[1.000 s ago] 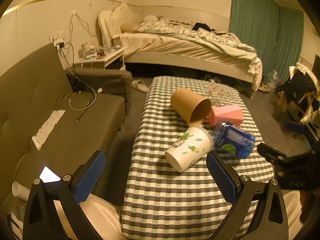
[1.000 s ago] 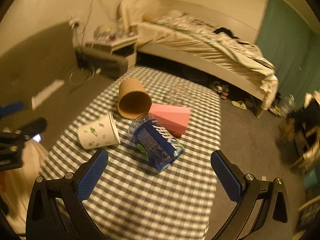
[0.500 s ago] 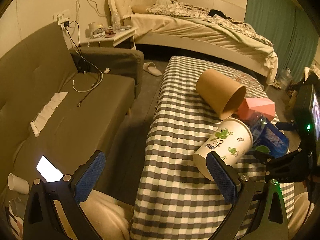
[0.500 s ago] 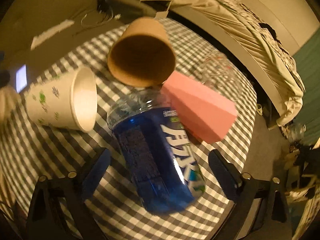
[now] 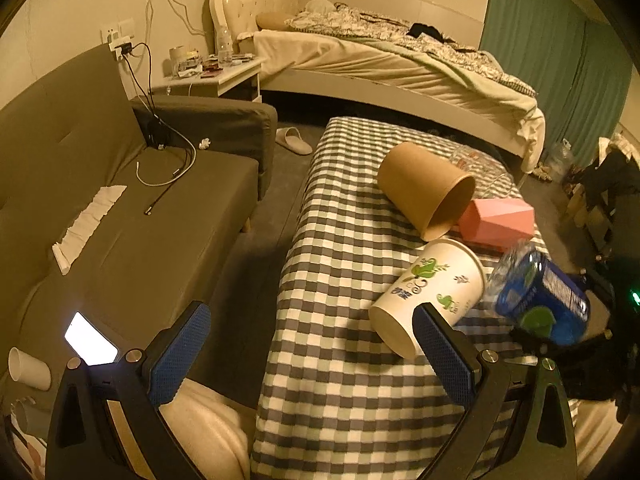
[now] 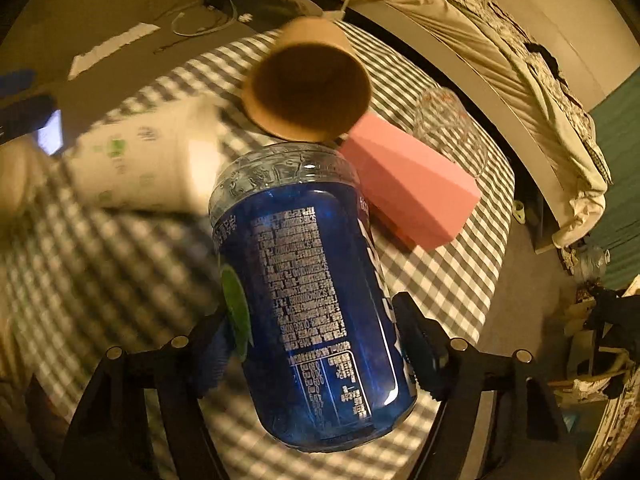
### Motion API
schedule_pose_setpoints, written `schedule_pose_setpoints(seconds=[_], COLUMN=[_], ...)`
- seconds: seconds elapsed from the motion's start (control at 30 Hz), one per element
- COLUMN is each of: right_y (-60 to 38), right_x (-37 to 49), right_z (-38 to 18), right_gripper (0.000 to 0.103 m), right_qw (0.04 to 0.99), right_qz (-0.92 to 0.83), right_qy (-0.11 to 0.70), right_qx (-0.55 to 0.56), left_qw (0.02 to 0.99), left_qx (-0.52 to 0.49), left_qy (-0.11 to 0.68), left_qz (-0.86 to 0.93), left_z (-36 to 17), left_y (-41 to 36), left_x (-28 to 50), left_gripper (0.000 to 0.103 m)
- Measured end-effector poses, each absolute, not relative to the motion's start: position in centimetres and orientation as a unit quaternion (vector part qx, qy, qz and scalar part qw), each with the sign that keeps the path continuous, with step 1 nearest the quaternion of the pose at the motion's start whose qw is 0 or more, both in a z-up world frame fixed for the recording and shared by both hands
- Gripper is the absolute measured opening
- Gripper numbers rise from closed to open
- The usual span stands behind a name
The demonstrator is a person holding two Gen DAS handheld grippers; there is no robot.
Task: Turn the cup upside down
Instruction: 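Lift the bottle with the right gripper and carry it toward the left gripper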
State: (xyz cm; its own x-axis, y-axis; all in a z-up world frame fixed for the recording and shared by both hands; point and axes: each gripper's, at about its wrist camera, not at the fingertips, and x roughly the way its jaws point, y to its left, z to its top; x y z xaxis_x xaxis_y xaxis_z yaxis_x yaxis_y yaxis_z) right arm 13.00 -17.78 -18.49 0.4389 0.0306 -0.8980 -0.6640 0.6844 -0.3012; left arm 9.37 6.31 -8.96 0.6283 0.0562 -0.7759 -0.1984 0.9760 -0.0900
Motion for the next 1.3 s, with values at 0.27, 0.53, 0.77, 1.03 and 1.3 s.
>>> schedule_pose_setpoints(seconds=[0.27,0.53,0.77,1.03,1.3], right_y=[-16.0,-15.2,-16.4,-20.0,-19.2], right_x=[6.9,5.5,4.4,3.3,3.9], right_z=[-18.7,-21.4,-18.4,-13.7,-11.3], right_gripper=[0.074,0.073,0.086,0.087,0.087], right_qw=[0.741,0.714,0.769,0.781,0.765], right_qz=[0.317,0.343,0.31,0.27,0.259], right_qy=[0.465,0.478,0.451,0.455,0.478], right_qx=[-0.367,-0.38,-0.329,-0.332,-0.346], left_qw=[0.901,0.893,0.893,0.888,0.879], left_qx=[-0.075,-0.068,-0.057,-0.058,-0.071], left_qy=[0.421,0.441,0.444,0.455,0.472], left_qz=[0.07,0.059,0.044,0.031,0.006], left_z=[-8.4,-9.6,-9.2,-9.5,-9.7], left_y=[6.2,5.6,4.1,2.0,1.4], left_x=[6.6,5.5,5.1,4.4,3.8], left_gripper=[0.103,0.103,0.103,0.103,0.103])
